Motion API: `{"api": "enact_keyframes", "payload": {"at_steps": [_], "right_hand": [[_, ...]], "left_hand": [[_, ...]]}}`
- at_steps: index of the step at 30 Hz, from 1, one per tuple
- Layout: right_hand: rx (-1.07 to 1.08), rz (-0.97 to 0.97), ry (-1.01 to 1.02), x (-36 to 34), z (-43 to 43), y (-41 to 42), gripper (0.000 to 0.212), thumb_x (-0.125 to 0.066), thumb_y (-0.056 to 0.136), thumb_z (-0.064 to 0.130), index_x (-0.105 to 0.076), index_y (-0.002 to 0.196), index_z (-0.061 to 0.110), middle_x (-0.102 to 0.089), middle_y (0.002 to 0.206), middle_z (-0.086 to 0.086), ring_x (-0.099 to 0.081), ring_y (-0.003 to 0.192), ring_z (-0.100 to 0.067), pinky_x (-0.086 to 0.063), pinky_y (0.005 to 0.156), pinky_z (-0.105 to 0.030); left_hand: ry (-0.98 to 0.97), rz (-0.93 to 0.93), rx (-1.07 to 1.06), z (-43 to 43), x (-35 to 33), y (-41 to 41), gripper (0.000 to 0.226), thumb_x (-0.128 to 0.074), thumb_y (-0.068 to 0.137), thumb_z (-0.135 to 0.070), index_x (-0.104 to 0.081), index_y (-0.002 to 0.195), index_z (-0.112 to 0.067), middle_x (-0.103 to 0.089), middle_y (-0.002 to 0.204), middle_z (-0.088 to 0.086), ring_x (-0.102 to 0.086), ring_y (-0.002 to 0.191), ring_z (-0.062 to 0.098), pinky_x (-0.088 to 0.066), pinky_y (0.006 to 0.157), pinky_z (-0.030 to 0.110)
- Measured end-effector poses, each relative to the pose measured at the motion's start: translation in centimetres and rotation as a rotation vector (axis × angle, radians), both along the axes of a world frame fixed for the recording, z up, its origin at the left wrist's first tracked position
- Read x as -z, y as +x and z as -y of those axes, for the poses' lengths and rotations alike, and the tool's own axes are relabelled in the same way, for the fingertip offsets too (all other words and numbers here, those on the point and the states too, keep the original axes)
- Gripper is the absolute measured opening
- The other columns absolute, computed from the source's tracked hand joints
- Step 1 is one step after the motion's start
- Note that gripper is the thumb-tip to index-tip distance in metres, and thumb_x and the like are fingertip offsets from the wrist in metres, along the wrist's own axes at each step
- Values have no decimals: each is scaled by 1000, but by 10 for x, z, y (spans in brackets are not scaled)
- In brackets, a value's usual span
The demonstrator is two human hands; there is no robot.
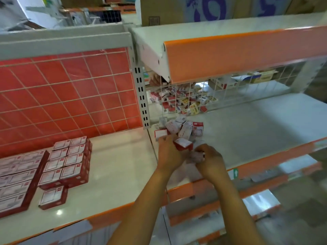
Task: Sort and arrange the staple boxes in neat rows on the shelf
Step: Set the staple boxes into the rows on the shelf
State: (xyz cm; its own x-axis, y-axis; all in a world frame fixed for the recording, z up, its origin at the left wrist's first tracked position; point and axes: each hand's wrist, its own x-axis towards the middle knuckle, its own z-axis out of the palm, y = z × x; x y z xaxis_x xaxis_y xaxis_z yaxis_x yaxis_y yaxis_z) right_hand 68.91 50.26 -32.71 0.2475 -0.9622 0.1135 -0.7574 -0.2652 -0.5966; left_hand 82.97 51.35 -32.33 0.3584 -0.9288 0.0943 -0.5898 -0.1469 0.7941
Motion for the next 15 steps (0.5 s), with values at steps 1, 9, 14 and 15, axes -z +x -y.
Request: {"api": "enact_keyframes", "payload": {"at_steps": [1,9,14,15], "right_hand": [[-19,-15,1,-4,1,2,34,-63,71,-3,-63,104,3,-62,101,-17,-58,93,-37,-39,73,-33],[-84,114,111,-49,-18,49,37,-66,80,6,-58,115,16,-60,115,-4,-57,103,-22,-37,74,-22],[-200,261,138,-67,-51,96,36,-72,78,8,-57,109,20,-58,99,6,-55,91,-12,-42,72,-25],[-220,297,151,-69,-57,106,37,-72,76,7,-57,106,22,-59,98,7,-57,90,-12,-44,72,-26]], "left_hand": [[-15,-6,-19,-3,4,7,65,-77,63,-56,-65,113,-16,-57,114,5,-58,101,17,-52,90,31],[-89,-147,-199,-69,-23,67,59,-81,67,-21,-58,122,-19,-52,121,-1,-54,108,12,-46,96,28],[-158,-392,-330,-122,-31,109,57,-81,65,-25,-47,110,-33,-63,112,-5,-63,101,10,-54,91,36],[-185,-425,-338,-132,-35,117,56,-82,65,-25,-46,107,-34,-63,112,-5,-63,100,9,-54,90,36]]}}
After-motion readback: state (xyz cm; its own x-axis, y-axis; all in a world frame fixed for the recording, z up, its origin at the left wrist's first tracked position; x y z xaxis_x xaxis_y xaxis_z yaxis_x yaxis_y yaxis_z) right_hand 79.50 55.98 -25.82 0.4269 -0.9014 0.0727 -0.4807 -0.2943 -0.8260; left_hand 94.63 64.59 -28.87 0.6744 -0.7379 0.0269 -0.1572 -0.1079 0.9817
